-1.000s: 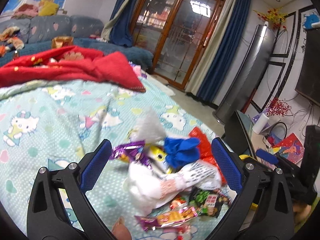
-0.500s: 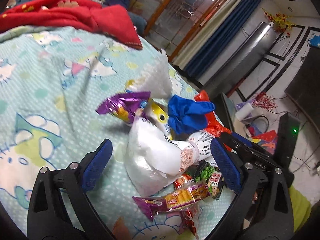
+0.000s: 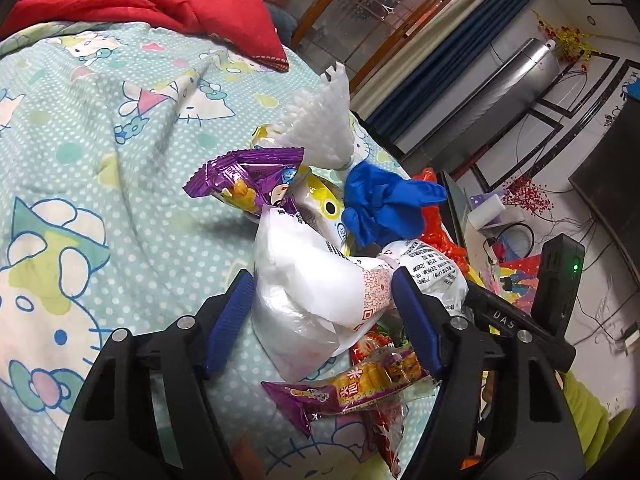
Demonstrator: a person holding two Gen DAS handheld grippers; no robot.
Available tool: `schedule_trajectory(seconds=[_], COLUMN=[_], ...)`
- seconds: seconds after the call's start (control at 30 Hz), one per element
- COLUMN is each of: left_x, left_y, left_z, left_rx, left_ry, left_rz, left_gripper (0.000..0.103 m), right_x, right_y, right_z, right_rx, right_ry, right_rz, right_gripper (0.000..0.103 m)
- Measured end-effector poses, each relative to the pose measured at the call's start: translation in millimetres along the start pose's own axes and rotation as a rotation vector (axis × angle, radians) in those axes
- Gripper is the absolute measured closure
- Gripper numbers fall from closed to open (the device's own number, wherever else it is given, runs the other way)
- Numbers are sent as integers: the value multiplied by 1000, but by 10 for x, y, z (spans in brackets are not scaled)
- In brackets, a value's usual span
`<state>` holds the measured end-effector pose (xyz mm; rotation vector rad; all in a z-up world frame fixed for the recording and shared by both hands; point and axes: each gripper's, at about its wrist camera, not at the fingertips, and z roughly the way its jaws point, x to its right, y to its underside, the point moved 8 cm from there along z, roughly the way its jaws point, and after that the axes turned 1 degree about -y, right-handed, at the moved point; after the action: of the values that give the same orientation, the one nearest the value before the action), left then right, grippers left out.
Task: Collect trash
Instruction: 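Grasp the red plastic bag with the right tool while the left tool grasps the white bag, then carry the red bag and white bag over the bin with both tools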
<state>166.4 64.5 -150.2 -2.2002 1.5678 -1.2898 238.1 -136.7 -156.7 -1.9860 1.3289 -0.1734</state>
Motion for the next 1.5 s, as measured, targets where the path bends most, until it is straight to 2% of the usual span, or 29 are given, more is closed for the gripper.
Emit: schedule_trajectory(seconds=[0.13,0.33,0.9,1.07,1.27,1.5], left_x=[42,203,576,699,891,1161], left_y=[14,-34,-233,-256,-227,-167], left_z=[-20,-113,-564,-620,-650,-582], left_rx=[-9,9,149,181,201,200], left_ry=[3,12,70,57,49,57], left_rz=[16,54,120,152,206,273], left_gripper=[53,60,62,62,62,62], right_x=[88,197,141,166,198,390], right_y=[-6,-28,-169,-238,-315,-344], right_z=[-77,-177,-469,-587,-740,-965], right_rx=[13,30,107,137,177,232], right_ry=[3,18,11,12,5,38], right_rz=[35,68,68,70,86,110], right_gripper=[73,73,73,73,73,73])
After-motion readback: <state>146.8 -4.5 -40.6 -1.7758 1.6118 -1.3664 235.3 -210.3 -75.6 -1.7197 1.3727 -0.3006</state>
